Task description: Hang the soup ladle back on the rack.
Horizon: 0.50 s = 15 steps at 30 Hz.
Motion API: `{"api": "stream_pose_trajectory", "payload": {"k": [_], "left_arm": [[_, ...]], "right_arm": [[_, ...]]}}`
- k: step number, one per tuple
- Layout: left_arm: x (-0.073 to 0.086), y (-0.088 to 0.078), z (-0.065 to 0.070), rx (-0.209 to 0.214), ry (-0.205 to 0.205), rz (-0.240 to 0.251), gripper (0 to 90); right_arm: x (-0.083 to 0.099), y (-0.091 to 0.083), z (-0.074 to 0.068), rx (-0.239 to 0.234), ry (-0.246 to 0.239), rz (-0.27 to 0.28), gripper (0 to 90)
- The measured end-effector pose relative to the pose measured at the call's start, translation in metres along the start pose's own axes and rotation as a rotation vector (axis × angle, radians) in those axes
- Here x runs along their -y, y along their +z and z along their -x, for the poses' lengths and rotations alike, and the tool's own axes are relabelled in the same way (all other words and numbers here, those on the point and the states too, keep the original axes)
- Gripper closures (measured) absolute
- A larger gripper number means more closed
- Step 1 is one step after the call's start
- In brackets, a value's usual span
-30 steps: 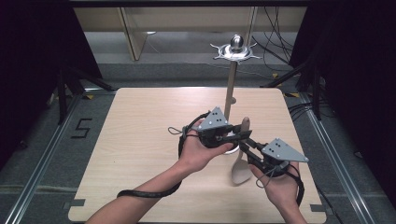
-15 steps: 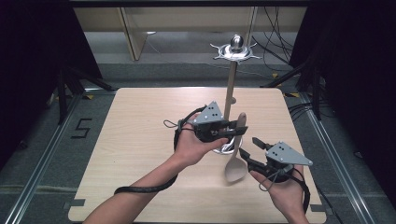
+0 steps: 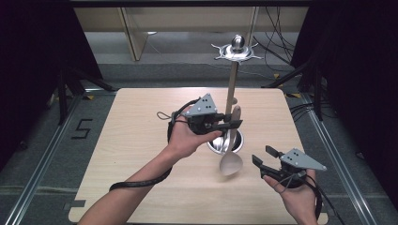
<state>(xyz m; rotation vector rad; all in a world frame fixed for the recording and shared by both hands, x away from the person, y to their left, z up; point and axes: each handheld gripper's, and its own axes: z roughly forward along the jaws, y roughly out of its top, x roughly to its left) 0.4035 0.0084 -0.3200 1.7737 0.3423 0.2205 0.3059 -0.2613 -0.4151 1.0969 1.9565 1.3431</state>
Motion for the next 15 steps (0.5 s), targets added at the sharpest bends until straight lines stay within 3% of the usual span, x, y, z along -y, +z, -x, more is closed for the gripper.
{"api": "stream_pose_trajectory", "payload": {"k": [3,4,6,7,9,10,12,13,15], "left_arm": [[-0.001,-0.001,-0.002,0.000,-0.002,0.004,73.4],[-0.002,-0.002,-0.003,0.000,0.002,0.002,73.4],[-0.003,-0.002,-0.004,0.000,-0.002,0.010,73.5],[-0.003,-0.003,-0.005,0.000,-0.004,0.010,73.4],[-0.004,-0.003,-0.005,0.000,-0.002,0.008,73.4],[-0.005,-0.004,-0.006,0.000,0.000,0.012,73.4],[-0.005,-0.005,-0.006,0.000,0.003,0.011,73.4],[-0.006,-0.005,-0.007,0.001,0.004,0.010,73.4],[-0.007,-0.006,-0.008,0.001,0.002,0.014,73.4]], "right_arm": [[0.003,0.000,0.005,0.013,-0.010,0.005,40.1],[0.006,-0.001,0.005,0.020,0.030,-0.016,40.1],[0.008,-0.001,0.009,0.024,0.016,-0.017,40.0],[0.009,0.000,0.008,0.024,0.038,-0.008,40.0],[0.011,0.000,0.012,0.032,0.011,-0.010,40.2],[0.012,-0.001,0.009,0.030,0.062,-0.018,40.5],[0.013,-0.002,0.009,0.039,0.071,-0.030,40.6],[0.014,0.000,0.013,0.033,0.037,-0.001,40.7],[0.015,-0.001,0.015,0.037,0.051,-0.016,41.0]]}}
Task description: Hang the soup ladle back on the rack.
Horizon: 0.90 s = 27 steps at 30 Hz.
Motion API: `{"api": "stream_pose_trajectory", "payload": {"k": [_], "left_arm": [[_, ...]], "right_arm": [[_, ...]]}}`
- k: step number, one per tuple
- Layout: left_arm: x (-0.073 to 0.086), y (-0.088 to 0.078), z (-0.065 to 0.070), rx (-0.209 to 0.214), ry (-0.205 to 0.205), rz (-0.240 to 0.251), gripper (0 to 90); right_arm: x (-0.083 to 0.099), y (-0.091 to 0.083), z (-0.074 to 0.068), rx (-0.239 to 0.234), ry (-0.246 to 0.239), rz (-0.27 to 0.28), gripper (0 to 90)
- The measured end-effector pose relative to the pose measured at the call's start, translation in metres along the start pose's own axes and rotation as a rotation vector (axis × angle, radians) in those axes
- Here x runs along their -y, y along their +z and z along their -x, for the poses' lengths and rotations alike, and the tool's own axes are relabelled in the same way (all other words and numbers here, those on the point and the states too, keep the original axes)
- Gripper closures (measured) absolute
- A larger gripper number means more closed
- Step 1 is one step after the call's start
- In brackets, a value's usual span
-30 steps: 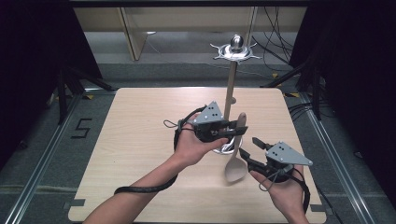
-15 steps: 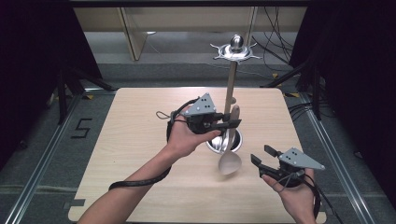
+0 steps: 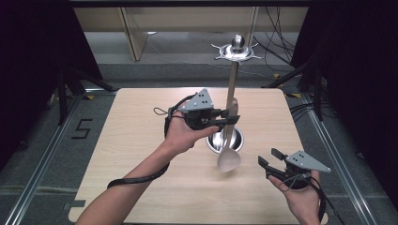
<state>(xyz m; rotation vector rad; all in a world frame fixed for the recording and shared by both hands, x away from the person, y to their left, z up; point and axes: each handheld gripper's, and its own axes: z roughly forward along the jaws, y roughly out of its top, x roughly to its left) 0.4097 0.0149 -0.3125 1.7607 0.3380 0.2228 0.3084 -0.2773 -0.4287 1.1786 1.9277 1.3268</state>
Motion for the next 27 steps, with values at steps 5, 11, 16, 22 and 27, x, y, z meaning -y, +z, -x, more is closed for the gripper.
{"api": "stream_pose_trajectory", "payload": {"k": [5,11,16,22,27], "left_arm": [[-0.003,-0.001,-0.002,0.001,0.003,-0.003,73.4],[-0.006,-0.001,-0.004,0.002,0.004,-0.004,73.4],[-0.011,-0.001,-0.005,-0.001,0.002,-0.002,73.4],[-0.016,0.000,-0.007,0.001,0.001,0.002,73.4],[-0.021,0.000,-0.008,0.006,0.004,-0.003,73.5]], "right_arm": [[0.002,0.002,0.001,0.004,-0.008,0.001,41.3],[0.003,0.003,0.001,0.000,-0.007,-0.002,41.4],[0.003,0.003,0.001,-0.001,-0.007,-0.012,41.1],[0.004,0.005,0.000,-0.013,0.000,0.001,41.0],[0.004,0.003,0.001,-0.006,-0.004,-0.016,40.8]]}}
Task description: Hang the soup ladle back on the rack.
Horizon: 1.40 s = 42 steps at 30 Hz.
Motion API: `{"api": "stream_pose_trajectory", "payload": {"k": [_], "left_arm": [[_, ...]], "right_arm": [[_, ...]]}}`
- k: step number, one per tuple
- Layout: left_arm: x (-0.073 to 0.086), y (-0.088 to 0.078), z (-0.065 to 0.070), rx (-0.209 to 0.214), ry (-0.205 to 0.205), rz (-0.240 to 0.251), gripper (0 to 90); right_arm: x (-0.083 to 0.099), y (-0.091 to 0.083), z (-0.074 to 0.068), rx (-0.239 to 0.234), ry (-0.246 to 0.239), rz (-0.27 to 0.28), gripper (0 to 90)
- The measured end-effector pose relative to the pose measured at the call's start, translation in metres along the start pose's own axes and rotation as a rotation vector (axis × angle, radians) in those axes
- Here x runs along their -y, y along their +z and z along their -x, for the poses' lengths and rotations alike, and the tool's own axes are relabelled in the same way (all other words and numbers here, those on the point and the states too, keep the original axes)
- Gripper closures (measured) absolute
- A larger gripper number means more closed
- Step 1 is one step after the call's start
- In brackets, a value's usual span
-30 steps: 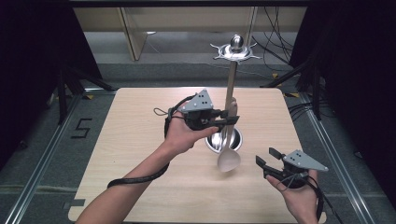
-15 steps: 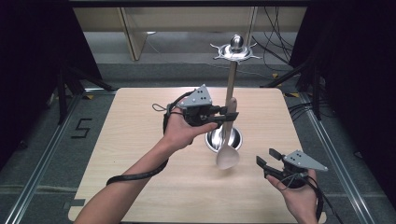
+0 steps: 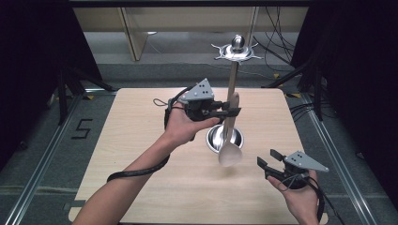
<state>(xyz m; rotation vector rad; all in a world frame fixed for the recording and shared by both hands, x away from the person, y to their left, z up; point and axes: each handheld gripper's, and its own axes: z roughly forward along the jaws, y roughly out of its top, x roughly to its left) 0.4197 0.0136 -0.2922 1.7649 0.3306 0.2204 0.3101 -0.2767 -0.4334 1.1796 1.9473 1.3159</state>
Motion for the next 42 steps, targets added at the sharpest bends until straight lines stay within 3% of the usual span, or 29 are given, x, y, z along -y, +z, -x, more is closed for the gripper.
{"api": "stream_pose_trajectory", "payload": {"k": [3,6,10,15,26,27,28,32,38,41,42], "left_arm": [[-0.003,0.000,-0.001,0.000,0.000,0.001,73.4],[-0.006,0.000,-0.002,0.001,0.002,-0.002,73.4],[-0.011,-0.001,-0.003,0.006,0.008,-0.001,73.4],[-0.015,-0.001,-0.004,0.014,0.016,-0.006,73.4],[-0.025,-0.002,-0.008,0.023,0.011,-0.006,73.4],[-0.027,-0.002,-0.008,0.026,0.013,-0.006,73.4],[-0.027,-0.002,-0.008,0.026,0.013,-0.006,73.4],[-0.030,-0.002,-0.009,0.027,0.014,-0.011,73.4],[-0.033,0.000,-0.012,0.029,0.014,-0.012,73.4],[-0.035,0.000,-0.013,0.031,0.017,-0.016,73.4],[-0.036,0.000,-0.013,0.031,0.016,-0.017,73.4]], "right_arm": [[0.000,0.000,0.001,0.006,-0.007,0.005,40.3],[0.000,-0.001,0.000,0.001,0.017,0.002,40.2],[0.000,0.000,0.001,0.004,-0.002,0.004,40.1],[0.000,-0.001,0.000,0.003,0.015,0.000,40.1],[0.000,0.000,0.001,0.010,0.002,0.008,39.8],[0.001,-0.001,-0.002,0.006,0.042,-0.001,39.8],[0.001,-0.001,-0.002,0.006,0.053,-0.003,39.8],[0.001,0.001,0.000,0.009,0.012,0.014,39.7],[0.001,0.000,-0.002,0.008,0.047,-0.006,39.7],[0.000,0.000,0.002,0.007,0.000,0.009,39.6],[0.001,0.001,0.001,0.002,0.013,0.004,39.6]]}}
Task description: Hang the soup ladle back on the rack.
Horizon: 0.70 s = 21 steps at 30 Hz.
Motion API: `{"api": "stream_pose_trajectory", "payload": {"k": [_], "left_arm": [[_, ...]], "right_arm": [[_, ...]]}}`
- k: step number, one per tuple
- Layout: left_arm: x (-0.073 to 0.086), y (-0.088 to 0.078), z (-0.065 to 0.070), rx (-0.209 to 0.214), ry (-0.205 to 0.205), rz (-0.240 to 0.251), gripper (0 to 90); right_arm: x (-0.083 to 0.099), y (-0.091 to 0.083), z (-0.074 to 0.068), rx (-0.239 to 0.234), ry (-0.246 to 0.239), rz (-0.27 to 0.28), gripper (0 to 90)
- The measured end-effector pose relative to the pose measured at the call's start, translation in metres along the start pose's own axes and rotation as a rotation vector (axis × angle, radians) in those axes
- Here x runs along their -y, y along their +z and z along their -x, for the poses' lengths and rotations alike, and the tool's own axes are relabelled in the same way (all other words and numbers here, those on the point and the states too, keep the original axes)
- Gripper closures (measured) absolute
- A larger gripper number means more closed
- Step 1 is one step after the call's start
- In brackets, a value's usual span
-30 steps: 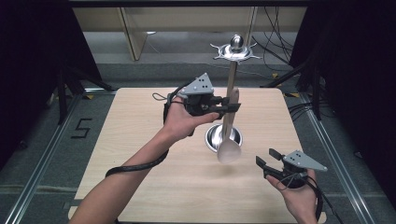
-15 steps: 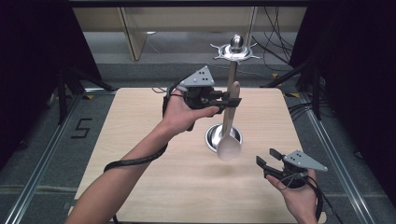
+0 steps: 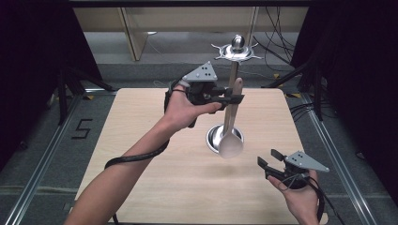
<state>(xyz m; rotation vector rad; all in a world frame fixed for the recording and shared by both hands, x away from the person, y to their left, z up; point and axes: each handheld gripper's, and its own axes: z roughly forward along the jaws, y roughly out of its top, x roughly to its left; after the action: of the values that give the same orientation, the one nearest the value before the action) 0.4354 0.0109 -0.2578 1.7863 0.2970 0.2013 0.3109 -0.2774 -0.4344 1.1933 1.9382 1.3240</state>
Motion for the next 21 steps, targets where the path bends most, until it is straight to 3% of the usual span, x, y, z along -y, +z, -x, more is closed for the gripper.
{"api": "stream_pose_trajectory", "payload": {"k": [1,21], "left_arm": [[-0.001,0.000,0.000,0.001,-0.001,0.000,73.4],[-0.017,0.000,-0.004,0.005,-0.004,0.004,73.4]], "right_arm": [[0.000,-0.001,-0.003,0.010,0.041,-0.011,39.6],[0.001,0.002,-0.002,0.002,0.022,0.012,39.1]]}}
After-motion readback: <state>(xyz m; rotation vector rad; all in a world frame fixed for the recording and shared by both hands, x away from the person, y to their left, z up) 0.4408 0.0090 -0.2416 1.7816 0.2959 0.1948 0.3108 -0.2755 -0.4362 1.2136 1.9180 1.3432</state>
